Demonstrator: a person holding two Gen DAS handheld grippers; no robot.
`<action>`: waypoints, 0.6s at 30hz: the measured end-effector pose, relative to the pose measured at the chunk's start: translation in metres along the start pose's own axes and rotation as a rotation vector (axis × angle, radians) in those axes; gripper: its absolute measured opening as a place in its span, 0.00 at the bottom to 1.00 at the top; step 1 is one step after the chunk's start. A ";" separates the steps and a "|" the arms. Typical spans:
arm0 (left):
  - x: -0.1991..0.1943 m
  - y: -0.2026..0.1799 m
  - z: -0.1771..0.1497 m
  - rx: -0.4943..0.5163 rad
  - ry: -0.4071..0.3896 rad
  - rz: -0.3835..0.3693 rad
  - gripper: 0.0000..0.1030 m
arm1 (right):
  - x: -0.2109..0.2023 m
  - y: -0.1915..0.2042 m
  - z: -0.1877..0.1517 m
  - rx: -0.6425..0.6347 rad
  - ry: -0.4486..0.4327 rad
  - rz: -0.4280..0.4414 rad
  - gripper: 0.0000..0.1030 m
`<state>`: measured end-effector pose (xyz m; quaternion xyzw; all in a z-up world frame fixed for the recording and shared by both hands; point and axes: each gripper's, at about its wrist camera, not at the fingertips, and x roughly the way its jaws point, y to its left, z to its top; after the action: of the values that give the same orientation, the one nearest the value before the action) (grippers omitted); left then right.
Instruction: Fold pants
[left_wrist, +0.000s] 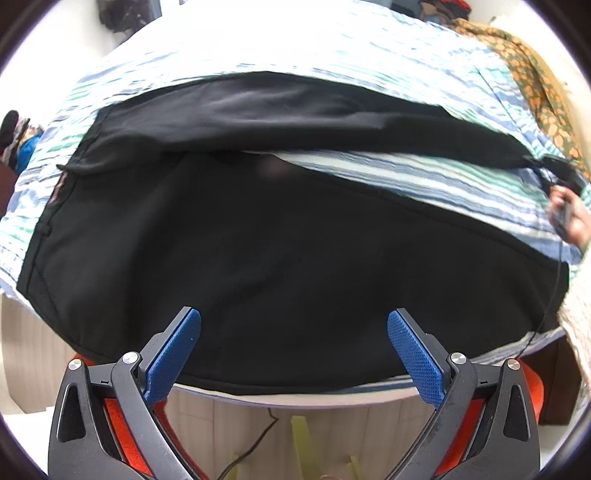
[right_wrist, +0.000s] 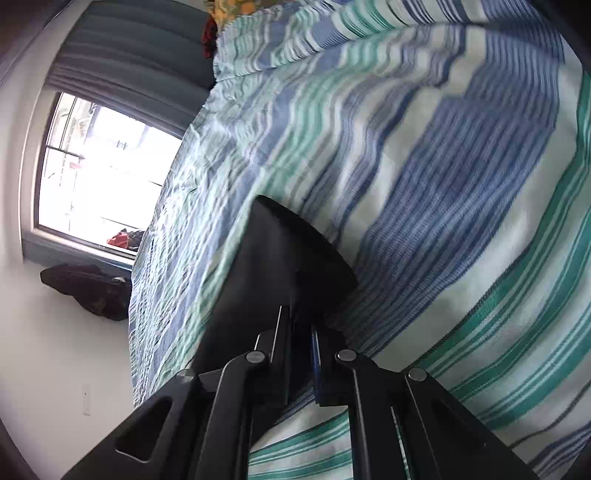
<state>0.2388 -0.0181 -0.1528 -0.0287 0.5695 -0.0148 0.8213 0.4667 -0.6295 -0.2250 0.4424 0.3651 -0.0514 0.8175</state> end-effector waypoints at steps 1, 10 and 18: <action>0.000 0.004 0.003 -0.007 -0.012 0.008 0.99 | -0.020 0.010 0.001 -0.056 -0.001 0.004 0.09; 0.018 0.038 0.050 -0.017 -0.056 0.045 0.99 | -0.055 -0.032 -0.039 -0.234 0.113 -0.311 0.25; 0.112 0.074 0.130 0.087 -0.109 0.337 1.00 | -0.078 0.082 -0.087 -0.542 -0.006 -0.248 0.43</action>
<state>0.3990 0.0536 -0.2171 0.1018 0.5198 0.0999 0.8423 0.3953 -0.5324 -0.1481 0.1599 0.4144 -0.0527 0.8944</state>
